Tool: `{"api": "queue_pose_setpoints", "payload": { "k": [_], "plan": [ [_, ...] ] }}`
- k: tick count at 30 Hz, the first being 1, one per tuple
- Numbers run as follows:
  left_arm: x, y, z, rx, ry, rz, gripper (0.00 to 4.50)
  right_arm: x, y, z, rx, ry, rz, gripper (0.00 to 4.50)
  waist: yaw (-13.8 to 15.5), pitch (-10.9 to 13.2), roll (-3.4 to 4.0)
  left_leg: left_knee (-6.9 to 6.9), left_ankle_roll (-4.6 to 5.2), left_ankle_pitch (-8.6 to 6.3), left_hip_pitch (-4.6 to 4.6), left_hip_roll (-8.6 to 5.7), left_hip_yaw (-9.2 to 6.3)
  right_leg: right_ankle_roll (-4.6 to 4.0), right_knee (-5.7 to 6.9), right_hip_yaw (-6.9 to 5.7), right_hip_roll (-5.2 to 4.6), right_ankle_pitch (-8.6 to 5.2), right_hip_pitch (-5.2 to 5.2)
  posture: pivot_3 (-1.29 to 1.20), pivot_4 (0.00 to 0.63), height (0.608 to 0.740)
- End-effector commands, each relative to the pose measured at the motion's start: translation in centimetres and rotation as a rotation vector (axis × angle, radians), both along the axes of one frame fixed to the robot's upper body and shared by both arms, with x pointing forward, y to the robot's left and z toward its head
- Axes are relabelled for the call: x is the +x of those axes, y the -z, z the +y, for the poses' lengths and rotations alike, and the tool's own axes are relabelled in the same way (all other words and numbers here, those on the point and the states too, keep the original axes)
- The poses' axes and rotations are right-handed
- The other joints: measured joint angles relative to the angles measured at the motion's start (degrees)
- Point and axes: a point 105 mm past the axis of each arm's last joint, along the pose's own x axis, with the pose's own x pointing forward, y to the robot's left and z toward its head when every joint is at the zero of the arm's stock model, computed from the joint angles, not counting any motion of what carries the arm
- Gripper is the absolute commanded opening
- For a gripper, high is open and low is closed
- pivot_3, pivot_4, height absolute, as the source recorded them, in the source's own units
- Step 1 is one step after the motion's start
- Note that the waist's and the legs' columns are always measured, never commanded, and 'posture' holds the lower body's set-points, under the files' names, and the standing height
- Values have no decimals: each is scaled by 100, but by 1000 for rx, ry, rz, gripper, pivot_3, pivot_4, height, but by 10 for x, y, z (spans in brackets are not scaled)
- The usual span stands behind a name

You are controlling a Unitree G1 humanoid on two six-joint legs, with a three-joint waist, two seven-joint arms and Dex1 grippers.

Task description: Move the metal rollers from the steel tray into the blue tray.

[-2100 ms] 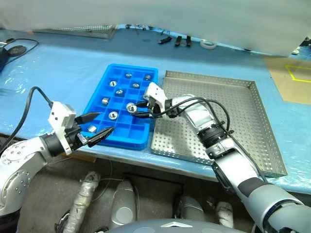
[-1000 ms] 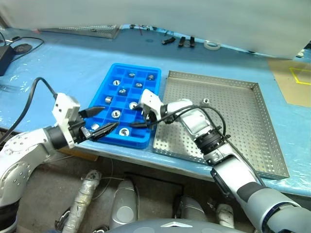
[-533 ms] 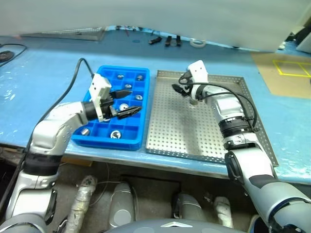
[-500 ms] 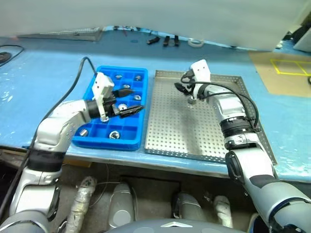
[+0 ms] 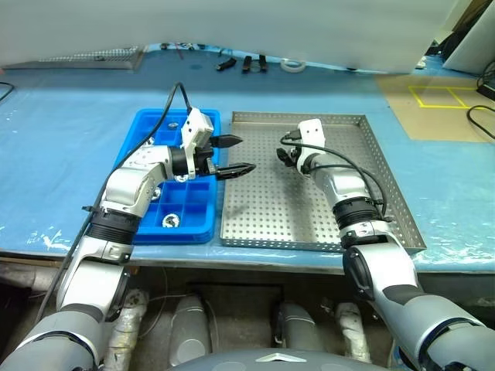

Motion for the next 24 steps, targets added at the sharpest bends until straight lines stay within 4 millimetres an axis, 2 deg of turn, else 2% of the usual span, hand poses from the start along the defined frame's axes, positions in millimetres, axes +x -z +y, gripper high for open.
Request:
{"api": "queue_pose_setpoints", "payload": {
  "k": [1,6,9,14,20,24],
  "plan": [
    [-5,-13,6,-6,-8,-41,4500,7,-13,-7,3,35,-57,3793,8,0,0,0,0,0,1,0,0,0,0,0,0,0,3,-63,150,740],
    [-10,-11,9,1,-21,-31,4500,7,-7,-9,-16,26,-48,3793,-5,0,0,3,0,0,3,1,0,0,1,-4,0,0,6,-46,150,740],
    [-14,-8,12,6,-25,-20,4500,6,-5,-8,-17,19,-47,3184,-8,0,0,2,0,0,4,2,0,0,1,-6,0,0,6,-46,150,740],
    [-19,-2,25,13,-38,7,4500,6,-15,3,-24,-39,-88,1631,-10,0,1,1,1,0,5,3,0,-1,0,-8,2,0,4,-25,150,740],
    [-28,5,54,21,-80,55,4500,0,-46,31,-29,-213,-168,1640,-4,1,1,-3,1,0,4,4,0,-1,-1,-11,5,0,-2,46,150,740],
    [-42,14,77,38,-141,86,4500,-27,-62,71,-31,-514,-179,1640,47,1,1,-11,3,-3,4,6,0,-2,-11,-14,8,-1,-4,115,150,740]
  ]
}}
